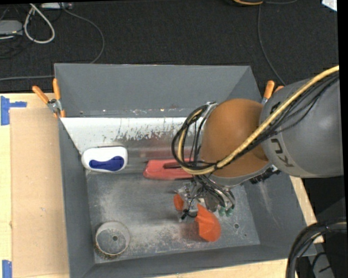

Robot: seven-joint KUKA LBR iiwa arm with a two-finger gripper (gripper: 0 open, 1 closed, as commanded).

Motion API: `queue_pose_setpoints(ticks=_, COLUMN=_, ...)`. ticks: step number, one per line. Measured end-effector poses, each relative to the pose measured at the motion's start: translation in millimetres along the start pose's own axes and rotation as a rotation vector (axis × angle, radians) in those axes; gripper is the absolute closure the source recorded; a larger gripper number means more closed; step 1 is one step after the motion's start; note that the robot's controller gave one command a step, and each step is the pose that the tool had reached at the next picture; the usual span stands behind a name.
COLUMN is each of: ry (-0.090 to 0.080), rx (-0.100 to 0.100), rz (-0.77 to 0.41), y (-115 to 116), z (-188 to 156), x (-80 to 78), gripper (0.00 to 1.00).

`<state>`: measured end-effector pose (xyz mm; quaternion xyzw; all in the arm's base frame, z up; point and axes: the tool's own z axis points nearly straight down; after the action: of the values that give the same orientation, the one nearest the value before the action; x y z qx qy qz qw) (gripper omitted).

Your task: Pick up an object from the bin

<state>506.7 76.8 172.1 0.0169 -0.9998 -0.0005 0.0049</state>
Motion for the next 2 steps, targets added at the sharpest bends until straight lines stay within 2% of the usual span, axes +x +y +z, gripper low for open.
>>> queue_pose_setpoints(ticks=1, ry=0.017, rx=0.004, rz=0.047, y=-28, z=7, x=27.6, gripper=1.00)
queue_pose_setpoints(ticks=2, ry=-0.005, rx=-0.001, rz=0.003, y=-1, z=-68, x=-10.5, gripper=1.00)
